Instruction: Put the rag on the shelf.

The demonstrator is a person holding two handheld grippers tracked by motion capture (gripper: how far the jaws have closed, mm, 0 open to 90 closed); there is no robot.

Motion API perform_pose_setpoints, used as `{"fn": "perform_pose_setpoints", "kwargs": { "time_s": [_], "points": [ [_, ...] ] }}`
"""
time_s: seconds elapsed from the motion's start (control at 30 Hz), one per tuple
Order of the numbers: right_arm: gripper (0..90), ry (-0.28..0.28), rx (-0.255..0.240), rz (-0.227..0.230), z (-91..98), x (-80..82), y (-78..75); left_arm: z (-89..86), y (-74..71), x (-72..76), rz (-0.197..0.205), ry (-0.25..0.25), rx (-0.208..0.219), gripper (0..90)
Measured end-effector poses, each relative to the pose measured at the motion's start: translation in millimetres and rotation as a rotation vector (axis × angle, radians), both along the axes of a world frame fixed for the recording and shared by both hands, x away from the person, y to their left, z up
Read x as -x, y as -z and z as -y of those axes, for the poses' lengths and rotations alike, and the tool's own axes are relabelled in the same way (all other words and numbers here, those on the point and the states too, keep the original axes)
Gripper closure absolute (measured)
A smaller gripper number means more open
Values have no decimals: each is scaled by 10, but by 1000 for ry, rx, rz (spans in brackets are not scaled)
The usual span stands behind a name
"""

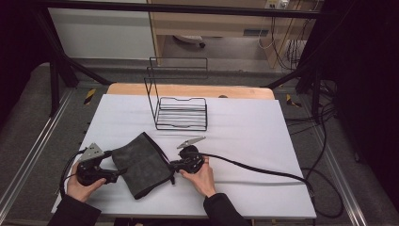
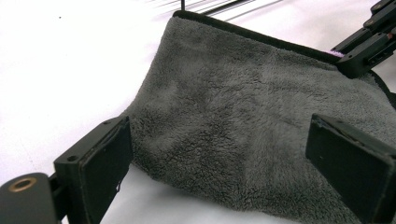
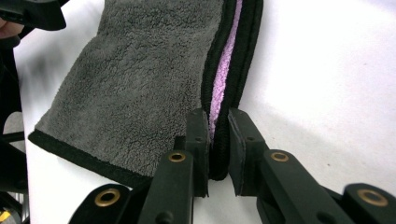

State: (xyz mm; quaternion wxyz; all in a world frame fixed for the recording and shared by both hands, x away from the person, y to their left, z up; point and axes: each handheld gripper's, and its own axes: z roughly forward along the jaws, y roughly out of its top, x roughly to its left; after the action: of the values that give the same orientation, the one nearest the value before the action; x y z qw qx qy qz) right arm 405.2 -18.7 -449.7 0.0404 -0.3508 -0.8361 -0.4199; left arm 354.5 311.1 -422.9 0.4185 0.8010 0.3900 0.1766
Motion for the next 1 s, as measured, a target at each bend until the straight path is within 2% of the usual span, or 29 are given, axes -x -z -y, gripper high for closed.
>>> {"fn": "perform_pose_setpoints", "kwargs": {
  "time_s": [0.17, 0.43, 0.6, 0.67, 0.77, 0.83, 0.87, 0.93, 1.0],
  "points": [
    [810, 14, -1, -4, 43, 24, -51, -13, -7, 4, 3, -4, 3, 73],
    [811, 59, -17, 4, 229, 121, -98, -1, -5, 5, 0, -8, 7, 75],
    [804, 65, 4, 20, 240, 201, -95, -3, -3, 3, -3, -12, 8, 79],
    [761, 62, 8, 19, 236, 203, -88, -6, -2, 1, -4, -14, 8, 85],
    [594, 55, 1, 86, 241, 153, -96, -5, 4, -3, -9, -22, 10, 104],
    [496, 66, -36, 132, 242, 84, -144, -8, 11, -18, -21, -34, 0, 127],
    [485, 69, -46, 144, 236, 49, -162, -6, 16, -23, -26, -38, 2, 138],
    [414, 71, -36, 178, 189, -57, -204, -3, 26, -30, -34, -44, 1, 149],
    [416, 65, -30, 186, 148, -112, -219, -3, 28, -32, -37, -46, 0, 152]
  ]
}}
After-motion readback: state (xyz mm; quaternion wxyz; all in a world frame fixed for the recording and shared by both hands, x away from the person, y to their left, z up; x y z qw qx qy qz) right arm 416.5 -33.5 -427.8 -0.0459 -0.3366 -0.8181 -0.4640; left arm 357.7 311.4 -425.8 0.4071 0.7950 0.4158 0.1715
